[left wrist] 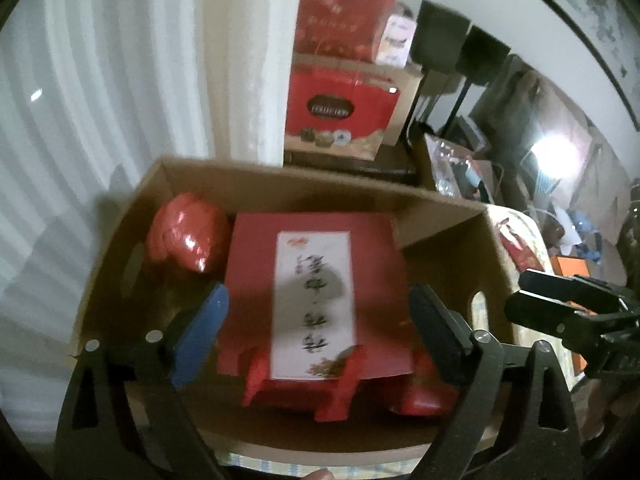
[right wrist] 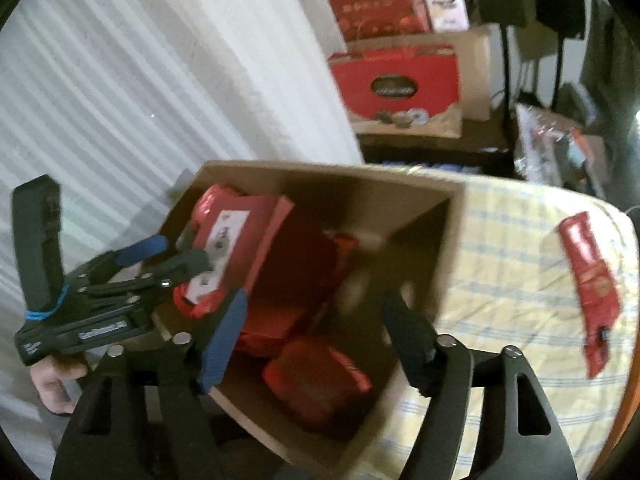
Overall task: Organize objects
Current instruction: 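Withdraw both grippers and move the right gripper to the red packet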
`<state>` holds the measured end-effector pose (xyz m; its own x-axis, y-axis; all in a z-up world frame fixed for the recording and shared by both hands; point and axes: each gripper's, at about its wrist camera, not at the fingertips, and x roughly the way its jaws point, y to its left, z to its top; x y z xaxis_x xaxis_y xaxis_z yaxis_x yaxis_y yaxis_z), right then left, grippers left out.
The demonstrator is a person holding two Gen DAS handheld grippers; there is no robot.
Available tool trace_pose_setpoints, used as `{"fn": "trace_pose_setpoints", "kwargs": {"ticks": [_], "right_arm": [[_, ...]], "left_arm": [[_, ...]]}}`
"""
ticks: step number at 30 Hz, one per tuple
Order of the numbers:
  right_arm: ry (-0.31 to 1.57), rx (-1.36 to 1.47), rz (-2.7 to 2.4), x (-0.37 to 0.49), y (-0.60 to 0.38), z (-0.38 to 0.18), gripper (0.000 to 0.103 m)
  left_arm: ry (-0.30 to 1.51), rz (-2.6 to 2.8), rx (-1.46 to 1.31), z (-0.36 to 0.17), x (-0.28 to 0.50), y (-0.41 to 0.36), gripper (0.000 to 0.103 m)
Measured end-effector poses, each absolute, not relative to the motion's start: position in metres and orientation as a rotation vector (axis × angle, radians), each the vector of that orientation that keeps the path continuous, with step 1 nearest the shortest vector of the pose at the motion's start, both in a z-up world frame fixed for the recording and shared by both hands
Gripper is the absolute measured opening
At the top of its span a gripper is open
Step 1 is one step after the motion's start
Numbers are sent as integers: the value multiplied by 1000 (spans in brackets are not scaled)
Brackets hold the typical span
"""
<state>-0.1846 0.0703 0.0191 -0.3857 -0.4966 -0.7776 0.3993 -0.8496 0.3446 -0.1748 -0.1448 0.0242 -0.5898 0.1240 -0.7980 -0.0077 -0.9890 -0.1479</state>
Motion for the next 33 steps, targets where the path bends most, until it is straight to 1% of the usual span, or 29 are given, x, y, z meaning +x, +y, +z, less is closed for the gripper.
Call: {"fn": "trace_pose_setpoints", "kwargs": {"ticks": [2, 3, 4, 5, 10, 13, 20, 30, 33], "right_arm": [[-117, 1297, -2280, -183, 82, 23, 80], [-106, 1294, -2298, -181, 86, 25, 80], [-96, 1293, -2321, -180, 92, 26, 81], [-88, 1292, -2341, -179, 99, 28, 81], [-98, 1298, -2402, -171, 130, 31, 83], [-71, 1285, -2456, -164, 144, 37, 84], [-61, 1260, -2530, -153, 177, 47, 86], [-86, 1268, -2575, -149, 220, 47, 86], [-89, 1283, -2594, -150, 233, 42, 86]], "left_arm": [[-184, 2731, -1346, 31, -170, -134, 91], [-182, 2722, -1326, 34, -168, -127, 95], [-180, 2716, -1315, 37, -167, -124, 101], [-175, 2709, -1295, 40, -165, -117, 102], [-150, 2666, -1247, 49, -161, -86, 102], [-127, 2648, -1231, 54, -158, -66, 102], [-96, 2575, -1196, 55, -150, -23, 102], [-82, 2522, -1195, 47, -148, 30, 102], [-116, 2505, -1191, 44, -148, 42, 102]]}}
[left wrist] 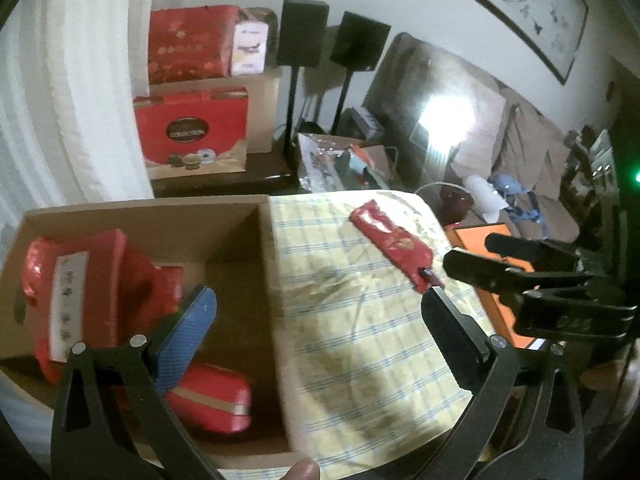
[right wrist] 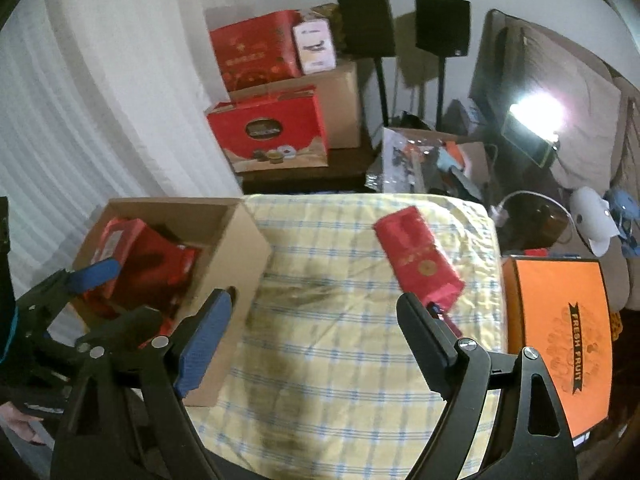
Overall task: Organize objects
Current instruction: 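Withdraw both grippers and move the right gripper to the red packet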
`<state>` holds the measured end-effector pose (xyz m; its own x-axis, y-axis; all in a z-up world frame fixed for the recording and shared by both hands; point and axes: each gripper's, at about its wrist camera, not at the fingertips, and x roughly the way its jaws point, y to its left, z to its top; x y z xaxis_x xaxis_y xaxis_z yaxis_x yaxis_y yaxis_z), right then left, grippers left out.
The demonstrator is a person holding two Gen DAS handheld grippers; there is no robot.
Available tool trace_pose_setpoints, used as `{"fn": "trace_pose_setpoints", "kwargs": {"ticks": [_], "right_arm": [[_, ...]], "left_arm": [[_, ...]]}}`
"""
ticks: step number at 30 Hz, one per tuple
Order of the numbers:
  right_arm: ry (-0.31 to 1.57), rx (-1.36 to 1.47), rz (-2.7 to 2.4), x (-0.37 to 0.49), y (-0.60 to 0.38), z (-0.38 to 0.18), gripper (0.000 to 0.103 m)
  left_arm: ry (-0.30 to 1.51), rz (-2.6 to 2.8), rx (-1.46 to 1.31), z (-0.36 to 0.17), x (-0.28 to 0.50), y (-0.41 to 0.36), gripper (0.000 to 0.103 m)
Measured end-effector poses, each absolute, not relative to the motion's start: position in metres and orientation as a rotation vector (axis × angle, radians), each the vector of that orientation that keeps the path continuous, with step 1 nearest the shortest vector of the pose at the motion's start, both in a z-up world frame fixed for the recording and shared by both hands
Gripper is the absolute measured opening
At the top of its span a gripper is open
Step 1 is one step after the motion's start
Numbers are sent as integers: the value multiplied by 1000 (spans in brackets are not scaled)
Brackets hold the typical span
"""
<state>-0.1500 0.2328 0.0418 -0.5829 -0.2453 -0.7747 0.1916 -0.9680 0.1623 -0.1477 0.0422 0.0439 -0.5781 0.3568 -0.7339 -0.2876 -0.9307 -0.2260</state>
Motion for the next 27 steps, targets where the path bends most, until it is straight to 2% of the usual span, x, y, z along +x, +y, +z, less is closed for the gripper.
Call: {"fn": "trace_pose_setpoints", "kwargs": {"ticks": [5, 19, 27], "right_arm": [[-91, 1320, -2634, -153, 262, 29, 86], [-166, 1396, -2658, -160, 321, -10, 86], [-170, 1445, -2652, -168, 337, -33, 79]], "left_arm": [[-182, 2456, -1216, 33, -155, 61, 102], [-169, 2408, -1288, 7, -174, 108, 102], [-145, 2371, -1309, -8, -178, 129, 102]]}}
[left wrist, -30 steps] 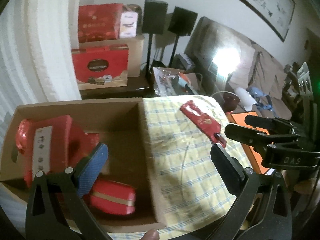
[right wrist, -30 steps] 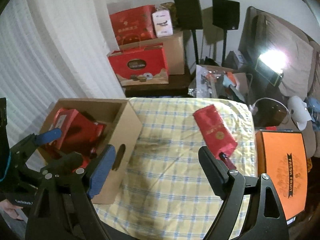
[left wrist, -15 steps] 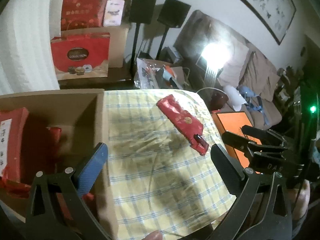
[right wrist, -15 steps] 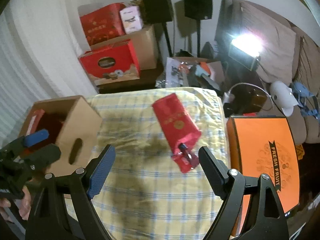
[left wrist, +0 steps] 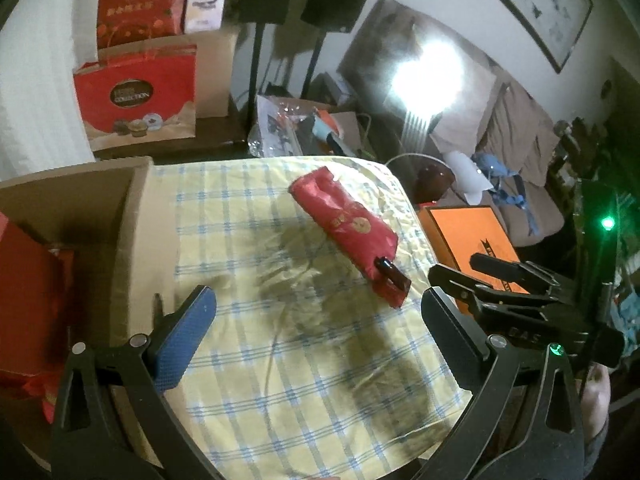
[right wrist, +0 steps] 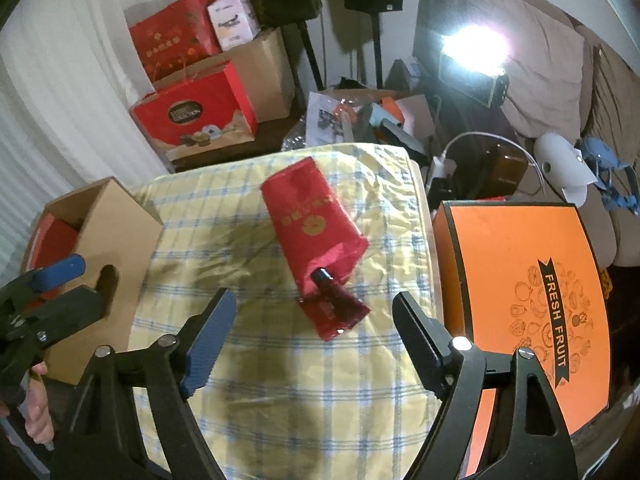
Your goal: Organize objects
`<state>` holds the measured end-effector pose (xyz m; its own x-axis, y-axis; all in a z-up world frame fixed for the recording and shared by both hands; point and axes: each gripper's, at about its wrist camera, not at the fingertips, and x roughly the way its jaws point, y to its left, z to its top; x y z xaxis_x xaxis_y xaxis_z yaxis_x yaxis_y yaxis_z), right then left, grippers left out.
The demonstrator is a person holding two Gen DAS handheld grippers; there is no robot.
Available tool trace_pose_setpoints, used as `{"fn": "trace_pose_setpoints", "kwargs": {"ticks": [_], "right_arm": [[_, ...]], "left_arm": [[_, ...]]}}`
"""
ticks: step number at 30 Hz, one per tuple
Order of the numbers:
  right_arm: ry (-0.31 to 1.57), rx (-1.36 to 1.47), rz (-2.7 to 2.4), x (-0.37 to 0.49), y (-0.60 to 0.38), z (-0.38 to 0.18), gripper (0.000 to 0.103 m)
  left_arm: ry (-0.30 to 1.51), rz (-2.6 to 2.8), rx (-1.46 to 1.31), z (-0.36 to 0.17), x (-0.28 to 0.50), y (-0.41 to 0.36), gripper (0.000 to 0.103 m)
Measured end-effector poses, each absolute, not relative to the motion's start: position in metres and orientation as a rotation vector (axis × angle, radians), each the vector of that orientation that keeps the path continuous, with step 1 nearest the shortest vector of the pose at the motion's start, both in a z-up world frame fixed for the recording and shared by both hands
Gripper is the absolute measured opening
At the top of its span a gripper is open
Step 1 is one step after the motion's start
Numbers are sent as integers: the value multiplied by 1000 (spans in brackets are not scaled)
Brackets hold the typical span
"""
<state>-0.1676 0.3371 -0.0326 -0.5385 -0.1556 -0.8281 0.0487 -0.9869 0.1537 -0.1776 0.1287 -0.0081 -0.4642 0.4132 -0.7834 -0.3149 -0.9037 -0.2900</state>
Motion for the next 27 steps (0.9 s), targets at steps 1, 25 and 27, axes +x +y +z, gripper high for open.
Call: {"fn": "trace_pose_setpoints", "kwargs": {"ticks": [1, 25, 27], "right_arm": [[-170, 1451, -2650, -169, 338, -36, 76], [-34, 1533, -2517, -206, 346, -98, 29], [2, 1538, -2509, -208, 343, -102, 27]], "left_arm": [[-142, 2370, -1313, -11, -178, 132, 102], [-143, 2287, -1460, -74, -196, 166, 97], [-150, 2279, -1469, -77, -198, 166, 97]]}}
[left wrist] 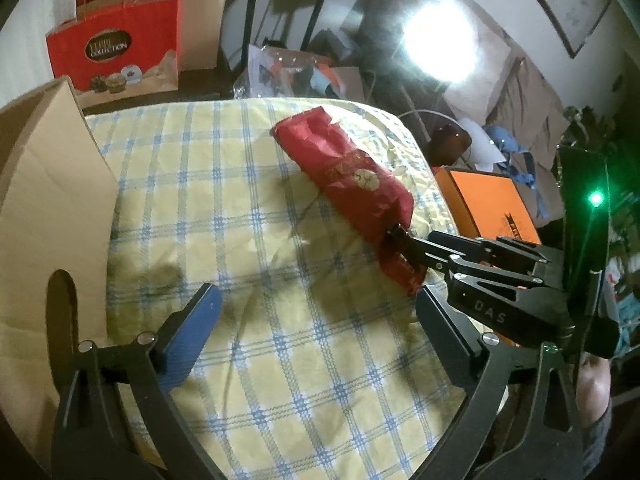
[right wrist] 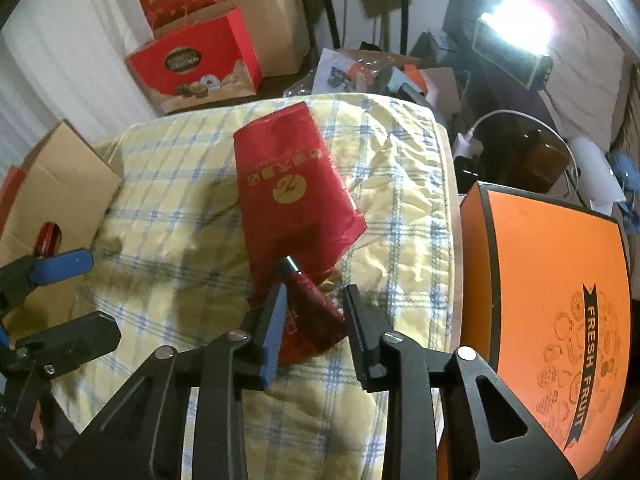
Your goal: Organize objects
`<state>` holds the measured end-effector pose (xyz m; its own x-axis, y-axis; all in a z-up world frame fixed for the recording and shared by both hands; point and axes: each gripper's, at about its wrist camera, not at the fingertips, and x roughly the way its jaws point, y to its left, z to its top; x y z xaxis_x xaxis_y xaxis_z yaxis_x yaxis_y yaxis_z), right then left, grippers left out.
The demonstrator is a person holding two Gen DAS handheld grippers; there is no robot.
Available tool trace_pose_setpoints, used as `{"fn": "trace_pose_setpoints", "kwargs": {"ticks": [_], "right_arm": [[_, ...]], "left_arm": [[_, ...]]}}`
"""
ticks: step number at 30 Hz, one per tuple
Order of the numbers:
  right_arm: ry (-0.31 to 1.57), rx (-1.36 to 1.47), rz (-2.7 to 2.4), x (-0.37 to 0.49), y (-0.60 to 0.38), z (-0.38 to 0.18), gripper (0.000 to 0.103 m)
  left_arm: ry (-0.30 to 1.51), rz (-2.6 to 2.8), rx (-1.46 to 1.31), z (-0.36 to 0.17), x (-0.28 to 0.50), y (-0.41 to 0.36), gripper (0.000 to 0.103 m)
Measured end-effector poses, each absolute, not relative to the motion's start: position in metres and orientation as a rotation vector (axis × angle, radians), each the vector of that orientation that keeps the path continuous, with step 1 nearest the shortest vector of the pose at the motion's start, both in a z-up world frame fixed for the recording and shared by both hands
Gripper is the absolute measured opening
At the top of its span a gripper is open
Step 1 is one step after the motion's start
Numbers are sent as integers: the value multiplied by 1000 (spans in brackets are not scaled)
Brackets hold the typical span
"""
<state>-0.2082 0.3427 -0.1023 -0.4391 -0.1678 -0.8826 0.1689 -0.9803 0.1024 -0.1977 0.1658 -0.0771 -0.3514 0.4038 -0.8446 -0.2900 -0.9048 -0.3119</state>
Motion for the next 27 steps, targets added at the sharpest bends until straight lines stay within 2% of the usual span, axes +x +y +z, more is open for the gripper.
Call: {"fn": "trace_pose_setpoints", "kwargs": {"ticks": [7, 10, 22, 23, 27], "right_arm": [[27, 1550, -2487, -212, 340, -111, 24], [-15, 1555, -2474, -211, 344, -112, 21], [-267, 1557, -2502, -184, 376, -98, 18], [-287, 1551, -2512, -180, 380, -96, 14], [-341, 1544, -2517, -171, 389, -90, 14]], "left_arm": [[-154, 2259, -1487, -84, -202, 169, 93], [-176, 2234, -1506, -88, -204, 171, 87], [-196, 2142, -1548, -98, -208, 207, 86], [-190, 2137, -1550, -99, -208, 212, 86], [-148, 2123, -1560, -101, -208, 228, 79]]}}
